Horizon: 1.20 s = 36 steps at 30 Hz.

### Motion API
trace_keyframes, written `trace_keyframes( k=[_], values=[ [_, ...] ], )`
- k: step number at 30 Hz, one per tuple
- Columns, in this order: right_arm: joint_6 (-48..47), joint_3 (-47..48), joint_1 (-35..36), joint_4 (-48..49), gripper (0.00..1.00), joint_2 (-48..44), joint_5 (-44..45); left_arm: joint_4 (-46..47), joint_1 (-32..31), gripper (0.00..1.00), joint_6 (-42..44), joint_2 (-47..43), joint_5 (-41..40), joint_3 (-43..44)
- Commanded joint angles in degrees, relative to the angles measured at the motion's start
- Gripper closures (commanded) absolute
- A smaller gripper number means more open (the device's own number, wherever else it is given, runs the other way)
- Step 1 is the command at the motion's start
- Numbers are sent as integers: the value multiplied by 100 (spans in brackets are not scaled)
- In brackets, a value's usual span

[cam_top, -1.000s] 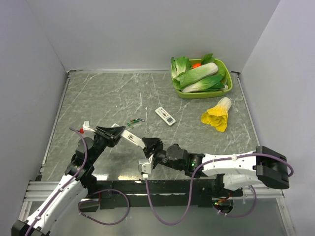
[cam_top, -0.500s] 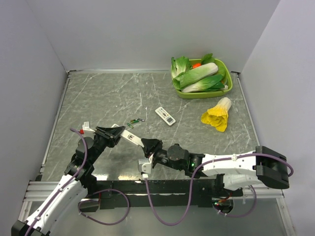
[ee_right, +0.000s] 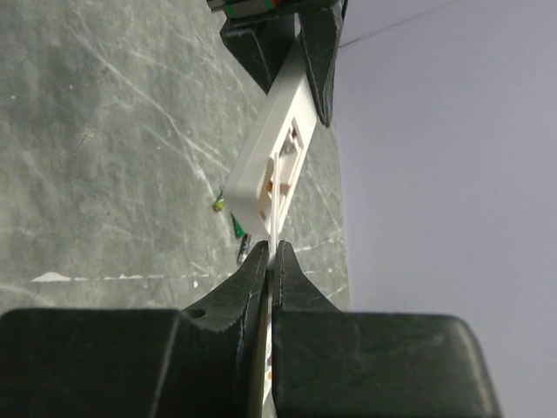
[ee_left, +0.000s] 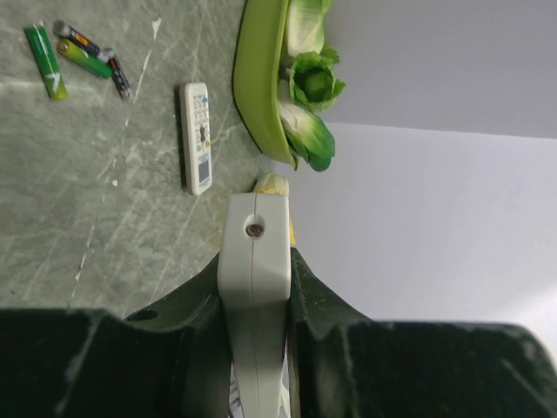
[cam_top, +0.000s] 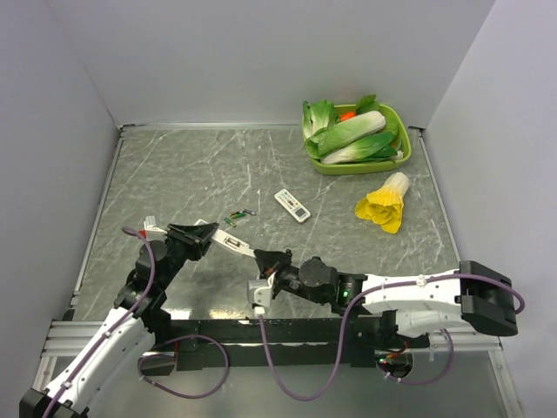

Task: Load the batteries into the remote control

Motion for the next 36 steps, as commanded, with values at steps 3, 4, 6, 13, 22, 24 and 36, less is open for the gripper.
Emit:
trace_keyframes(
  k=[3,4,6,13,22,24,36],
  values=[
    [1149,-272,109,-337,100,-662,193,-389,101,99,610,83,-856,526],
    [1281,-316,101,-398,100,-724,228,-425,118,99,698,39,-919,535],
    [1667,-395,83,-486,100,-873,412,-723,119,99,848,-31,-1121,578],
    [2206,-299,92,-1163,100,-489,992,-1679,127,99,1902,-620,-1701,1262],
    [1819,333,92,-1207,100,1348,1880,-2614,127,98,3792,-1498,-2185,2529],
    [1749,500,101,-1198,100,1778,2144,-2692,127,98,4099,-1753,-2369,2556],
    [1924,1002,48,-1602,96,3046,2611,-2790,119,96,4637,-2255,-2800,2266]
  ],
)
